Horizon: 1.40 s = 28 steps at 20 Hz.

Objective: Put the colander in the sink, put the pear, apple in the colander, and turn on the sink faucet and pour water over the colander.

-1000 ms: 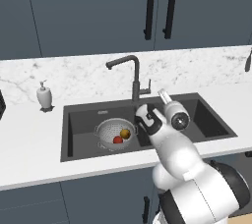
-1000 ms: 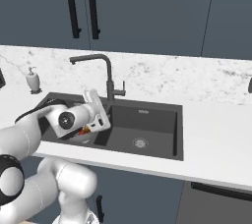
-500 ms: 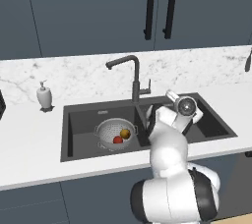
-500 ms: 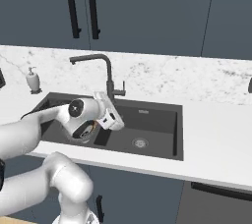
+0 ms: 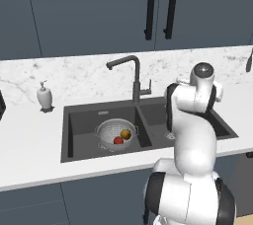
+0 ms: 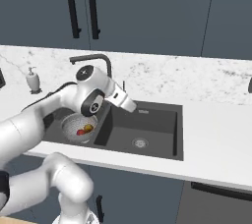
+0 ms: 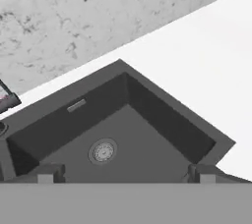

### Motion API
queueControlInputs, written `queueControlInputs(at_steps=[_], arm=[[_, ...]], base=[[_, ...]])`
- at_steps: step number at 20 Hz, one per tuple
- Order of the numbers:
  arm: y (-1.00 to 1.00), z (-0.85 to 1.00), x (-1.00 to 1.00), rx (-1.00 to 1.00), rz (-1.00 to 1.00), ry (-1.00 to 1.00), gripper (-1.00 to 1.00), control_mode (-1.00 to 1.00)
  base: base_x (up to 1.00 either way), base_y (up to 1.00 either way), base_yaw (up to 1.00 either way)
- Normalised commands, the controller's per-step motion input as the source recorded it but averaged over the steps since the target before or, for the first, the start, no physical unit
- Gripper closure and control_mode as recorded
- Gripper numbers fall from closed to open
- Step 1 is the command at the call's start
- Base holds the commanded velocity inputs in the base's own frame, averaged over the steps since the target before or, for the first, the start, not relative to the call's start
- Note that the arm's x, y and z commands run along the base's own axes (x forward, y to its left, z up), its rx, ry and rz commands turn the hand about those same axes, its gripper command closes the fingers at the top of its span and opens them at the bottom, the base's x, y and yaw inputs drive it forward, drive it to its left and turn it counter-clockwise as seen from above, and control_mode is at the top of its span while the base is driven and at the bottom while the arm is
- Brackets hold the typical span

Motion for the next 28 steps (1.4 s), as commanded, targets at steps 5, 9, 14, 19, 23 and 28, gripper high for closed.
queueControlInputs(at_steps=[5, 9, 14, 19, 23, 28], arm=[[-0.39, -0.02, 0.06, -0.14, 0.66, -0.04, -1.00, -1.00], [-0.23, -0.21, 0.10, -0.07, 0.81, -0.27, -1.00, -1.00], [-0.15, -0.04, 0.32, 0.07, 0.56, -0.11, -1.00, -1.00], [0.06, 0.00, 0.61, 0.09, 0.14, 0.00, -1.00, -1.00], [0.02, 0.02, 0.70, 0.04, 0.10, 0.00, -1.00, -1.00], [0.20, -0.17, 0.42, 0.00, 0.19, -0.14, -1.00, -1.00]], base=[[0.00, 0.00, 0.00], [0.00, 0.00, 0.00], [0.00, 0.00, 0.00], [0.00, 0.00, 0.00], [0.00, 0.00, 0.00], [0.00, 0.00, 0.00]])
